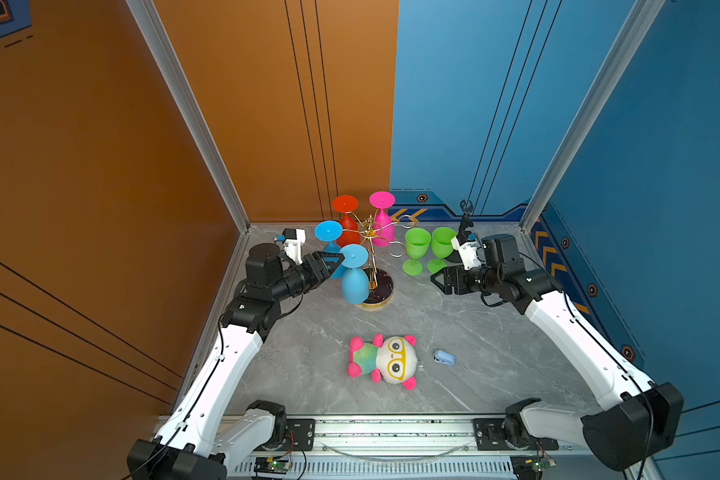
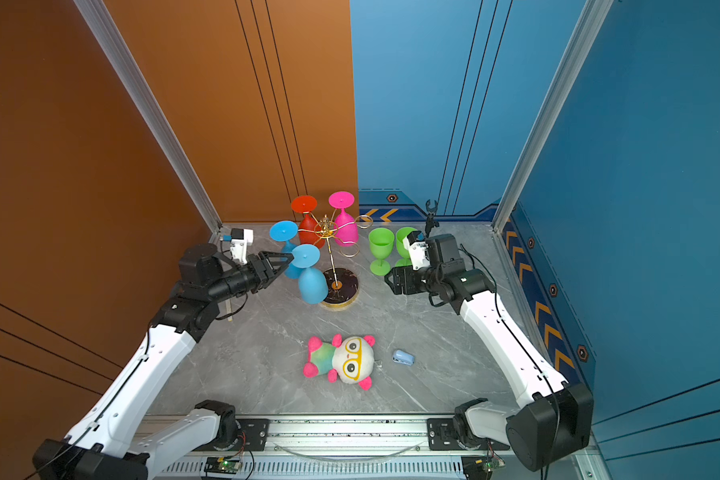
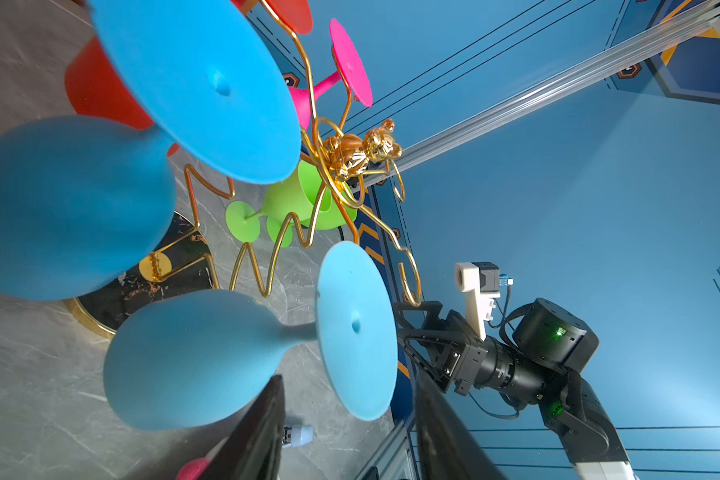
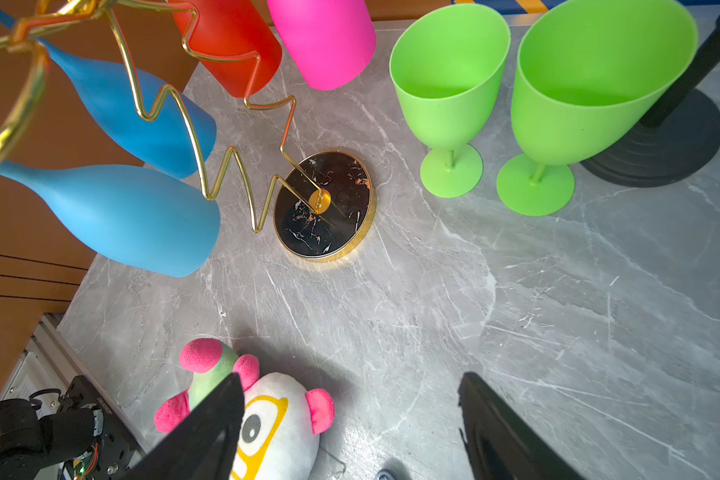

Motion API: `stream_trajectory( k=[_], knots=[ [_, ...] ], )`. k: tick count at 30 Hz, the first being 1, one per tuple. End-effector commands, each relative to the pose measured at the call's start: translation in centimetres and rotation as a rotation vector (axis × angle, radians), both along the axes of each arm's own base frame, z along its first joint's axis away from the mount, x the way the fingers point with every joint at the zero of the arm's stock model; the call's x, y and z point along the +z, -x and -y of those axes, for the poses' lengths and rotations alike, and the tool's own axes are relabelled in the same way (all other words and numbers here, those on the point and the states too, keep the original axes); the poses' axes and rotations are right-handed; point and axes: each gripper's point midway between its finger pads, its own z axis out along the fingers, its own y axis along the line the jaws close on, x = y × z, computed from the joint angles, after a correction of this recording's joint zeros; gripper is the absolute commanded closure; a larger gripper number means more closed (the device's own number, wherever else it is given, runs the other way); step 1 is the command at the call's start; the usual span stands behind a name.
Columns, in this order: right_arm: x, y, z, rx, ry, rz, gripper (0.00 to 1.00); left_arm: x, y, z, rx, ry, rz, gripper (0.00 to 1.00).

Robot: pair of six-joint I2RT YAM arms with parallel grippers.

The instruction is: Take the wine glass off the wine glass rack

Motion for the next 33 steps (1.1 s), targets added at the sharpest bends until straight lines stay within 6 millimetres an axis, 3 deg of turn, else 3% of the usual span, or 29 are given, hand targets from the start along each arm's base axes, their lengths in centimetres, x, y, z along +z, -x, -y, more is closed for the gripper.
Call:
stream_trajectory(
  k=[1, 8, 9, 17, 29, 33],
  knots=[
    [0.5, 0.6, -0.2, 0.004, -0.023, 0.013, 0.18, 1.3, 0.2, 0.6, -0.047, 0.023, 0.028, 0.53],
    [0.7, 0.9, 0.0, -0.005, -0.024, 0.021, 0.18, 0.4, -0.1, 1.0, -0.074, 0.028, -0.003, 0.62],
    [0.7, 1.0, 0.0, -0.004, -0.025, 0.022, 0.18, 1.7, -0.1, 1.1, -0.077, 0.032, 0.025, 0.64],
    [0.9, 1.1, 0.1, -0.009, -0.023, 0.031, 0.18, 1.4, -0.4, 1.3, -0.088, 0.036, 0.007, 0.74],
    [1.1, 1.3, 0.3, -0.013, -0.024, 0.037, 0.18, 0.9, -0.7, 1.4, -0.091, 0.034, -0.010, 0.83],
    [1.0, 1.3, 0.3, -0.013, -0.024, 0.037, 0.18, 0.6, -0.9, 1.4, -0.089, 0.034, -0.019, 0.81]
  ],
)
